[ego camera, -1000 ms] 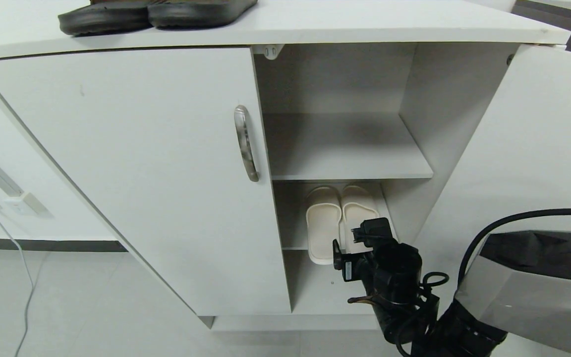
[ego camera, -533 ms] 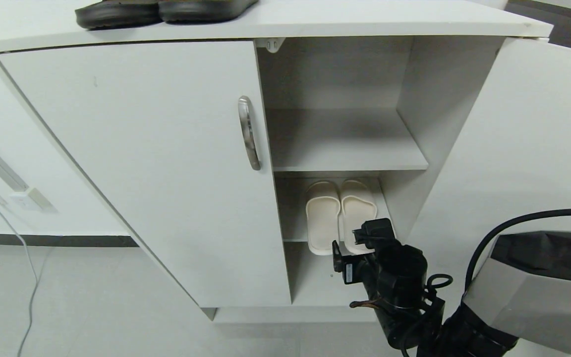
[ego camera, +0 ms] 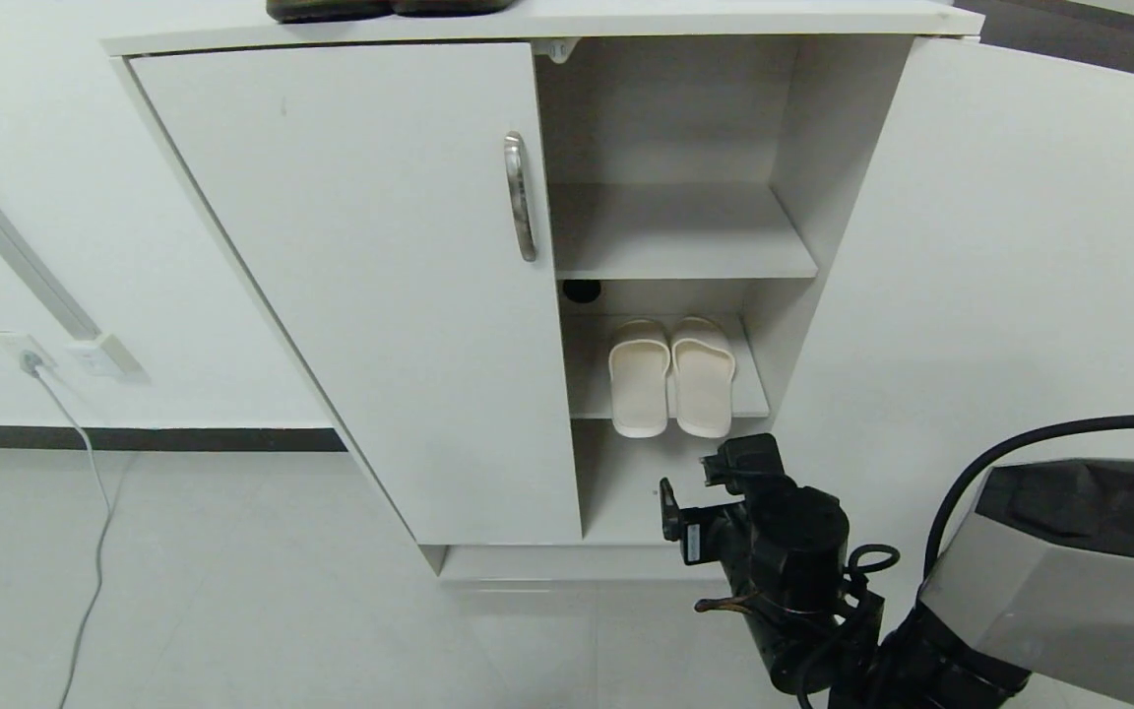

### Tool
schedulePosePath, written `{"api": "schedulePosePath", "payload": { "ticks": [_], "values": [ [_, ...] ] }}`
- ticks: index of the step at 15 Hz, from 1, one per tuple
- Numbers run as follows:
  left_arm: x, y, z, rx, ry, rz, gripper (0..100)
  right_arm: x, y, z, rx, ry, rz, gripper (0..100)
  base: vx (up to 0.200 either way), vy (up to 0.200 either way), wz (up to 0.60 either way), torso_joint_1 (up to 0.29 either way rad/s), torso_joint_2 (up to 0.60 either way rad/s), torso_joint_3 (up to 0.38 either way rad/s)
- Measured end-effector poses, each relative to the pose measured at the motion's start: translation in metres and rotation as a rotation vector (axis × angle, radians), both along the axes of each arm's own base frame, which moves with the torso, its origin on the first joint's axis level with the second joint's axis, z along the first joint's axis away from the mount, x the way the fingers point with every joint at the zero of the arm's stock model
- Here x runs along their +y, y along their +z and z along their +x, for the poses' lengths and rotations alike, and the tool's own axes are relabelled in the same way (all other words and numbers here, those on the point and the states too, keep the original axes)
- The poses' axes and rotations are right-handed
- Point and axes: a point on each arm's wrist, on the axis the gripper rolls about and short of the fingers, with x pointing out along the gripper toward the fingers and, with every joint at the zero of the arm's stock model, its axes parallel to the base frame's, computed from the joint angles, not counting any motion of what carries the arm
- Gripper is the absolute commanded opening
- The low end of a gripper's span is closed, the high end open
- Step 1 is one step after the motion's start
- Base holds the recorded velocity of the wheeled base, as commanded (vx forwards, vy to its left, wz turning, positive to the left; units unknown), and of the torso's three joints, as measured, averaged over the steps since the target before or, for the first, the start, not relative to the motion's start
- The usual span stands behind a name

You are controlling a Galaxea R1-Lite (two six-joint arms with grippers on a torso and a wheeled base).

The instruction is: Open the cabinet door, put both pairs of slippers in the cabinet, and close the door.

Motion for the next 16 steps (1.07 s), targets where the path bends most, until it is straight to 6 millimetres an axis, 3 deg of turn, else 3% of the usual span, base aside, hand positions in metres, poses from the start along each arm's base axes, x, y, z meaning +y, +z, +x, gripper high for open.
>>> {"api": "schedulePosePath", "payload": {
  "ticks": [16],
  "values": [
    [0.0,0.0,0.0,0.0,-0.002,0.004,0,0.0002,0.0009,0.0009,-0.005,-0.001,-0.004,100,0.0,0.0,0.0,0.001,0.0,0.027]
  ]
}}
